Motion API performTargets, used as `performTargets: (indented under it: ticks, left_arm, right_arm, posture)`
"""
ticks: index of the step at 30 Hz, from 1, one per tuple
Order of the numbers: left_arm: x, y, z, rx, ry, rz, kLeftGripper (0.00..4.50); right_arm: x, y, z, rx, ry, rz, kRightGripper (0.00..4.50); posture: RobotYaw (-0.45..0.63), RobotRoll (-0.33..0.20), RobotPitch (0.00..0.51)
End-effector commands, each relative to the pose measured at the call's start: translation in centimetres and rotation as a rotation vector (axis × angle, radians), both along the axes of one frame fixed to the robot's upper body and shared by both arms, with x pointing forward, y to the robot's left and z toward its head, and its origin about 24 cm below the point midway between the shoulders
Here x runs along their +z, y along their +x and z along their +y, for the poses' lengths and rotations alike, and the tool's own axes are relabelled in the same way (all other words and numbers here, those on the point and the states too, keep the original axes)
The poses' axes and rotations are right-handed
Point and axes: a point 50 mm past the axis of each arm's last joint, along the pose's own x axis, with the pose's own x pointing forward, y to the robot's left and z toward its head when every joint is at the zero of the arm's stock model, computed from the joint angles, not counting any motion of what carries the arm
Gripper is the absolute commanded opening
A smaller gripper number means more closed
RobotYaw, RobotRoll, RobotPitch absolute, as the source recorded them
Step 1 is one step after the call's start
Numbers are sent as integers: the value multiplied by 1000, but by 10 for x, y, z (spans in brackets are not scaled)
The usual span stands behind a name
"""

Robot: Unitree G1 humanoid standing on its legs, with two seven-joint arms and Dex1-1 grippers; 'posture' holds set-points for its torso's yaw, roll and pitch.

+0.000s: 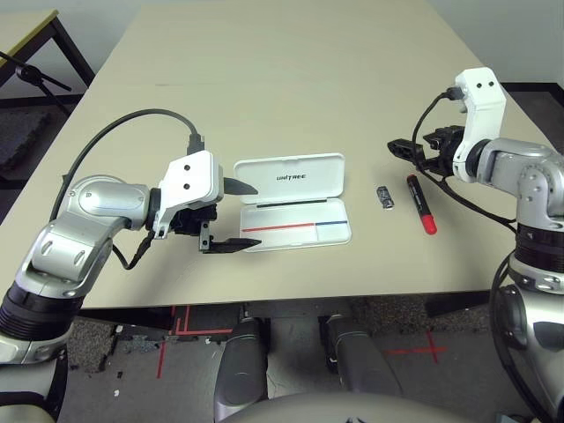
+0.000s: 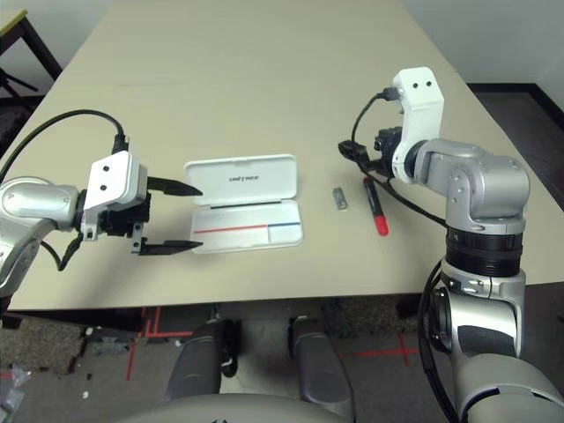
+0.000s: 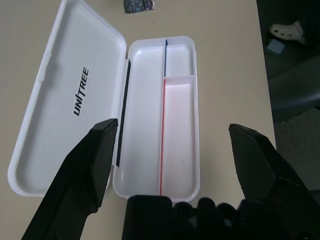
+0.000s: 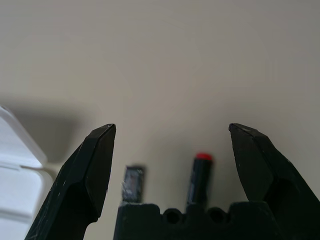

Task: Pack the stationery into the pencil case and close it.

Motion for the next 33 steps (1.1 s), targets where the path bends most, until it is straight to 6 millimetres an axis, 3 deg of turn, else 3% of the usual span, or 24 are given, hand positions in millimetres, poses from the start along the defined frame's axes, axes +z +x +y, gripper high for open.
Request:
performTargets:
  ticks: [1,14,22,26,33]
  left_arm:
    - [-1,2,-3,-19,14,-8,4482]
    - [-3,3,-6,-37,16,-14,4482]
    - [-6,0,-7,-34,17,-9,4482]
    - [-5,0,-7,-28,16,-11,4500]
    - [-5,0,-6,-23,18,-11,4500]
  right_arm:
    - [-11,-8,-17,-75,-30,55,4500]
    - [-63,-21,-24,-75,-23,202,4500]
    - [-75,-15,-19,-54,-3,238,4500]
    - [-78,-14,-23,-58,-13,244,3541]
    - [-70,-11,-31,-68,-35,220,781]
  posture:
    - [-111,0,143]
    - [-111,0,142]
    - [-103,0,148]
    - [-89,0,150]
    - [-94,0,149]
